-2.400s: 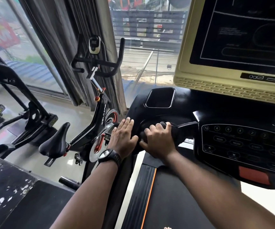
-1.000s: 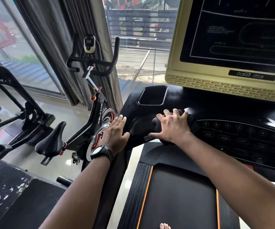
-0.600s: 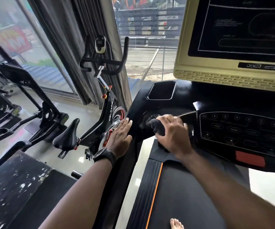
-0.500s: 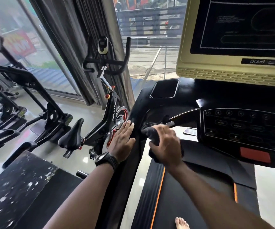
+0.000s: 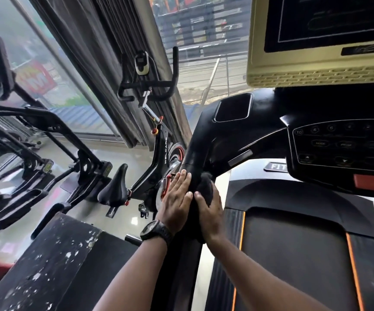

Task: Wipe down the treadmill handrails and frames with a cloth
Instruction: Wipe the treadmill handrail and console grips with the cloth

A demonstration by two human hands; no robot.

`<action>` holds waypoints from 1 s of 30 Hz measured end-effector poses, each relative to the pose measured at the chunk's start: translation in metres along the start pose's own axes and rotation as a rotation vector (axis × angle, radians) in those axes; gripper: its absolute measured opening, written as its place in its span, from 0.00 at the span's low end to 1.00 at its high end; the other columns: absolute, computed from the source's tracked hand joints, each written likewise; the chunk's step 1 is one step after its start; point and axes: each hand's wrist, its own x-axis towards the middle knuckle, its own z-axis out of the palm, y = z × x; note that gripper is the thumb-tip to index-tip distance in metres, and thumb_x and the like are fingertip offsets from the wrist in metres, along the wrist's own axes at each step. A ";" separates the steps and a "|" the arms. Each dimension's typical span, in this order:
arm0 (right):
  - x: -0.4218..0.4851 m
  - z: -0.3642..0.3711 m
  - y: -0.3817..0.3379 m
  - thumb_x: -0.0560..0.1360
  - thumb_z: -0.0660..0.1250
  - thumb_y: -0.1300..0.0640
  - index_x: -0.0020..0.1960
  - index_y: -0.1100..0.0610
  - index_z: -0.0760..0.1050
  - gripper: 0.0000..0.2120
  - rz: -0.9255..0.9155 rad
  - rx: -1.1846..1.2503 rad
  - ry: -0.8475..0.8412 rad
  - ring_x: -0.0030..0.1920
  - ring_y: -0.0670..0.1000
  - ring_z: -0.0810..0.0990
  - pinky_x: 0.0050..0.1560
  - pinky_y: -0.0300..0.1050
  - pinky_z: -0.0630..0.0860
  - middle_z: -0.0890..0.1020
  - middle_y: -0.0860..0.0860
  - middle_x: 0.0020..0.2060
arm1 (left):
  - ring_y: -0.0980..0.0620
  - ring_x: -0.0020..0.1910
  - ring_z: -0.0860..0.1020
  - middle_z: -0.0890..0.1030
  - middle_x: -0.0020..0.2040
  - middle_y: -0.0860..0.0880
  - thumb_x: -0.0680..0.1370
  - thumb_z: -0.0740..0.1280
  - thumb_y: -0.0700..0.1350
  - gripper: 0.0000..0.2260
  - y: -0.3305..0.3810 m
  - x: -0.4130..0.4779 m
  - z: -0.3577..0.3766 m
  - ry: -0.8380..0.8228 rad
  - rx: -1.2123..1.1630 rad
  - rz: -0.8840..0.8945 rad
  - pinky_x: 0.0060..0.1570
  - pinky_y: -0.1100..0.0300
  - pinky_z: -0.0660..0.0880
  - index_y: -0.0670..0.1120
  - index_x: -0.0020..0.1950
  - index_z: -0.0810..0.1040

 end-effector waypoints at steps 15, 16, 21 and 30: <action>0.002 -0.003 0.009 0.78 0.65 0.44 0.73 0.49 0.74 0.25 -0.066 0.019 0.055 0.71 0.43 0.71 0.71 0.34 0.65 0.75 0.45 0.70 | 0.53 0.80 0.53 0.59 0.79 0.44 0.77 0.51 0.52 0.30 0.008 0.000 -0.001 -0.006 0.076 -0.008 0.78 0.49 0.53 0.42 0.78 0.63; 0.004 -0.002 0.013 0.79 0.64 0.44 0.73 0.48 0.74 0.24 0.043 0.047 0.078 0.70 0.47 0.73 0.71 0.40 0.68 0.77 0.47 0.69 | 0.53 0.80 0.53 0.58 0.79 0.44 0.77 0.51 0.52 0.30 0.009 0.000 -0.001 -0.006 0.080 -0.007 0.78 0.49 0.53 0.41 0.78 0.63; -0.030 0.001 0.007 0.75 0.61 0.38 0.77 0.43 0.66 0.32 0.093 0.084 0.038 0.71 0.44 0.71 0.70 0.45 0.68 0.73 0.42 0.72 | 0.53 0.79 0.53 0.59 0.79 0.45 0.78 0.50 0.52 0.30 0.007 0.000 -0.001 -0.002 0.075 0.003 0.78 0.51 0.53 0.41 0.77 0.63; -0.014 0.004 0.020 0.71 0.62 0.34 0.67 0.42 0.75 0.26 0.232 0.097 0.025 0.65 0.51 0.78 0.68 0.55 0.73 0.80 0.46 0.63 | 0.56 0.78 0.51 0.57 0.80 0.44 0.76 0.51 0.54 0.32 0.008 -0.007 0.000 -0.024 0.086 0.005 0.78 0.58 0.49 0.41 0.78 0.62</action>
